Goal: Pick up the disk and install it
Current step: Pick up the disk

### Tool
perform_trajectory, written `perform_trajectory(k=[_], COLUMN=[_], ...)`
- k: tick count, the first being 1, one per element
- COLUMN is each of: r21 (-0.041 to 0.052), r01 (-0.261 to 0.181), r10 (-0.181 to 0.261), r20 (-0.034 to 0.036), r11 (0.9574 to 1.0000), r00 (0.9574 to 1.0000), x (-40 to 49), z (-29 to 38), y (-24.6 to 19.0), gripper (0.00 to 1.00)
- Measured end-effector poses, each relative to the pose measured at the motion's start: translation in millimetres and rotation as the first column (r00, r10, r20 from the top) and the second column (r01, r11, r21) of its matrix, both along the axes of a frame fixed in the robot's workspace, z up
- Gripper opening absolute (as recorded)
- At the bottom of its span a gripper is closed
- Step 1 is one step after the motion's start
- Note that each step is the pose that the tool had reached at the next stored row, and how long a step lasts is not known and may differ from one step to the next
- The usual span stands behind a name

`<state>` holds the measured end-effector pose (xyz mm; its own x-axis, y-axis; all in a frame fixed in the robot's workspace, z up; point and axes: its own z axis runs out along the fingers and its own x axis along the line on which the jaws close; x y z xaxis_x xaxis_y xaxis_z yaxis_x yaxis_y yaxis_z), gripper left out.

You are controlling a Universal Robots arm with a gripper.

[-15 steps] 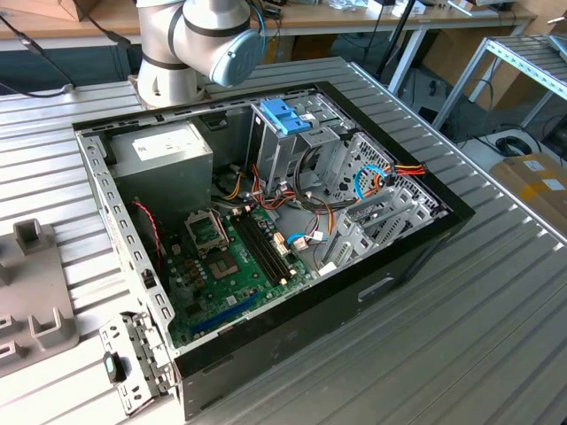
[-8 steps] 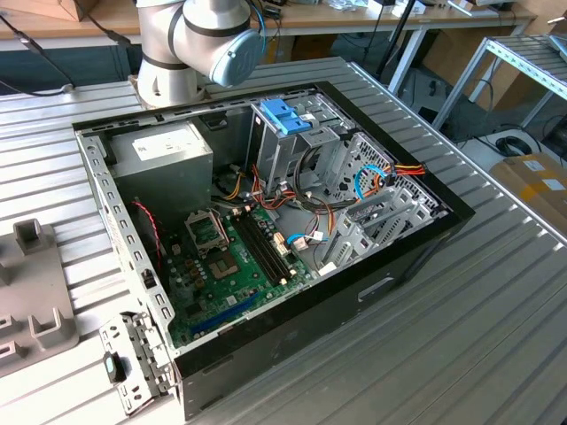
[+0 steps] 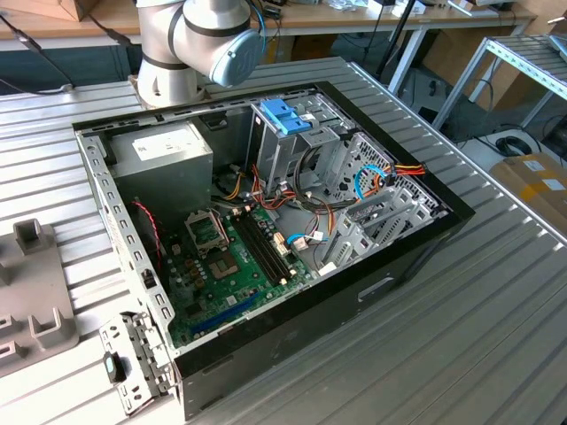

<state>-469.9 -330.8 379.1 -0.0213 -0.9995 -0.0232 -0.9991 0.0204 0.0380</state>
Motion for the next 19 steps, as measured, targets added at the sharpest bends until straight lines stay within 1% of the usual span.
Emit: perform_trajectory(k=[19], r21=[0.0], r01=[0.0], r10=[0.0], r20=[0.0], r11=[1.0], r00=[1.0], x=[0.0], z=[12.2], y=[0.0], gripper=[0.37])
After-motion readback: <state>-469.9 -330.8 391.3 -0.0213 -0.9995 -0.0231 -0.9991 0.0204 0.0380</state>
